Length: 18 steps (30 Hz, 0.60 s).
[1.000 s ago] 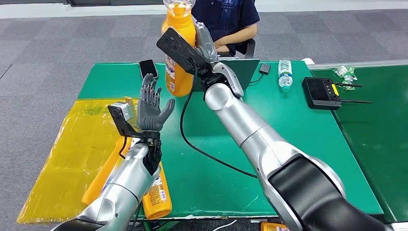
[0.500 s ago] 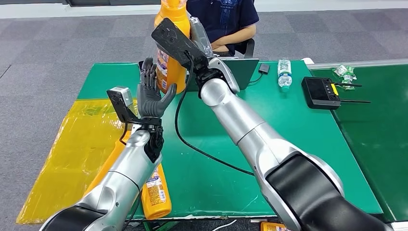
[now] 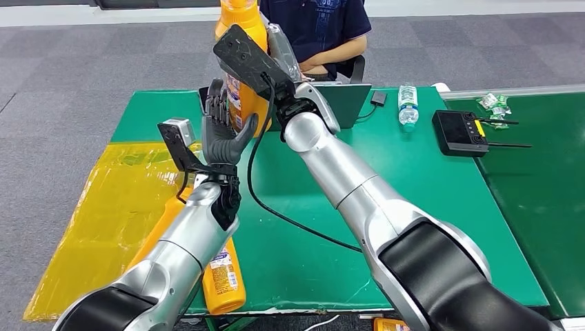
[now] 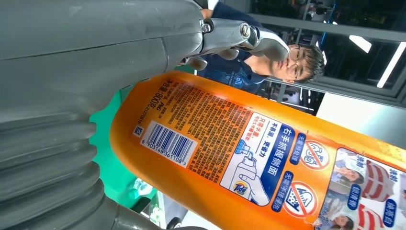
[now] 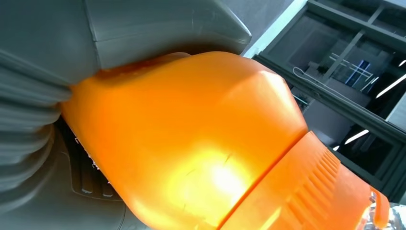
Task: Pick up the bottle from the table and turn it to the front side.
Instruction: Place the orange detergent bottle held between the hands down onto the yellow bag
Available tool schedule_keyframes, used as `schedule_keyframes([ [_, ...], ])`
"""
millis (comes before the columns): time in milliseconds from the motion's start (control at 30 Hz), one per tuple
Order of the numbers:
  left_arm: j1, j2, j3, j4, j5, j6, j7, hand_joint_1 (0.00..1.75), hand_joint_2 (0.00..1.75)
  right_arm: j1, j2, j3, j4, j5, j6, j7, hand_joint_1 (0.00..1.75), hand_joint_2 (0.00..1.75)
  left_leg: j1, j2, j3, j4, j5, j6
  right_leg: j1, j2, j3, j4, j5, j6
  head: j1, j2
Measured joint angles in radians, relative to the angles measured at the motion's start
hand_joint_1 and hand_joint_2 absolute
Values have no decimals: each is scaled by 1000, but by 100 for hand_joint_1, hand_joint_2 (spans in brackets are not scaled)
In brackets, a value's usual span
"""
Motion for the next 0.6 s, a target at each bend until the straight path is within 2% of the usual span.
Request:
schedule_keyframes([
  [367, -21, 0, -64, 19, 106, 9, 17, 0, 175, -2, 5, 0, -1, -18, 19, 1, 175, 175, 0, 0, 0, 0, 0, 0, 0, 0, 0, 0, 0, 0, 0, 0],
  [600, -50, 0, -108, 34, 172, 34, 48, 0, 175, -7, 6, 4, -1, -92, 6, 15, 175, 175, 0, 0, 0, 0, 0, 0, 0, 0, 0, 1, 0, 0, 0, 0],
])
